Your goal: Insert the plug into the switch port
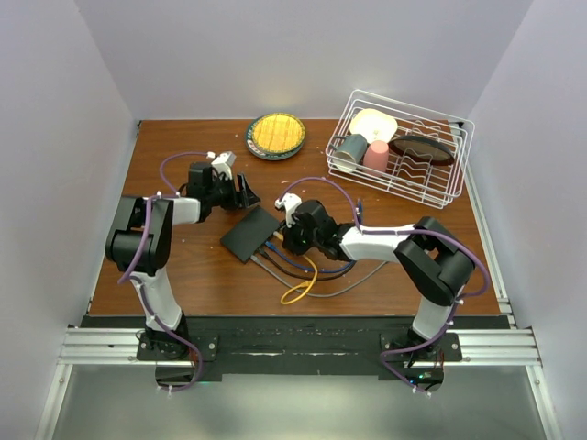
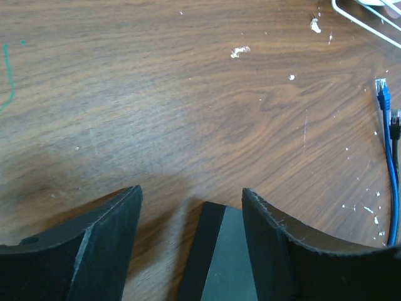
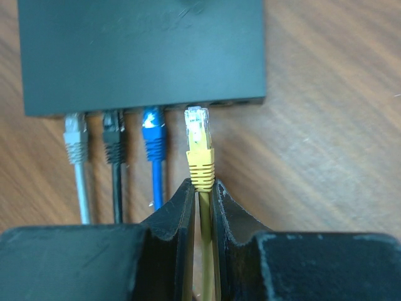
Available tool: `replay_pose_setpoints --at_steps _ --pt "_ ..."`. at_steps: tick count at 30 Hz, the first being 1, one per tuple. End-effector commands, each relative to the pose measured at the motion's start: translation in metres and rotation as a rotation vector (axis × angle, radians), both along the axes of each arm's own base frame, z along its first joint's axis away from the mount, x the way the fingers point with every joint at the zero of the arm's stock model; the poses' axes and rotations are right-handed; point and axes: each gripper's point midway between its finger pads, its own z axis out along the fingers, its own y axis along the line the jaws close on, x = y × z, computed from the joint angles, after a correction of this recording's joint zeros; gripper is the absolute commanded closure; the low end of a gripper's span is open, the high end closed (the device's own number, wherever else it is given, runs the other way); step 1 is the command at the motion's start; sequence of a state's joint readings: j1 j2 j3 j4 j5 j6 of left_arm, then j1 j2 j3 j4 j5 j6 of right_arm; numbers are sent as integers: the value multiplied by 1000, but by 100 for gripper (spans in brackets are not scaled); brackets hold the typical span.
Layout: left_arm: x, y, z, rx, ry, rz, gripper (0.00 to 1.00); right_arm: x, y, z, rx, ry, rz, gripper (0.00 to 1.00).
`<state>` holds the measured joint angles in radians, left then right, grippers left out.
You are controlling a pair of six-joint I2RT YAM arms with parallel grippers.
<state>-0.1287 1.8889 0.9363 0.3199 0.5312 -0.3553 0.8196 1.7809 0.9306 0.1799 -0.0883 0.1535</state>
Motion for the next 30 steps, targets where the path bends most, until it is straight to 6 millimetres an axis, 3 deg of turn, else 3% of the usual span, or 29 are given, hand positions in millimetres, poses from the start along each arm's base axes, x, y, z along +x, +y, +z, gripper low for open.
replay_pose_setpoints --at_steps 1,9,23,30 --pt "4 -10 5 -10 -29 -37 33 -1 1 9 1 -26 -6 100" --pt "1 -14 1 -16 -13 -55 41 3 -9 -4 -71 -24 -41 100" --pt "0 -19 -1 -26 -2 -75 44 8 -3 -20 -134 1 -38 100" --pt "-1 -22 -1 -31 0 -82 46 15 -5 -16 -168 1 -73 100"
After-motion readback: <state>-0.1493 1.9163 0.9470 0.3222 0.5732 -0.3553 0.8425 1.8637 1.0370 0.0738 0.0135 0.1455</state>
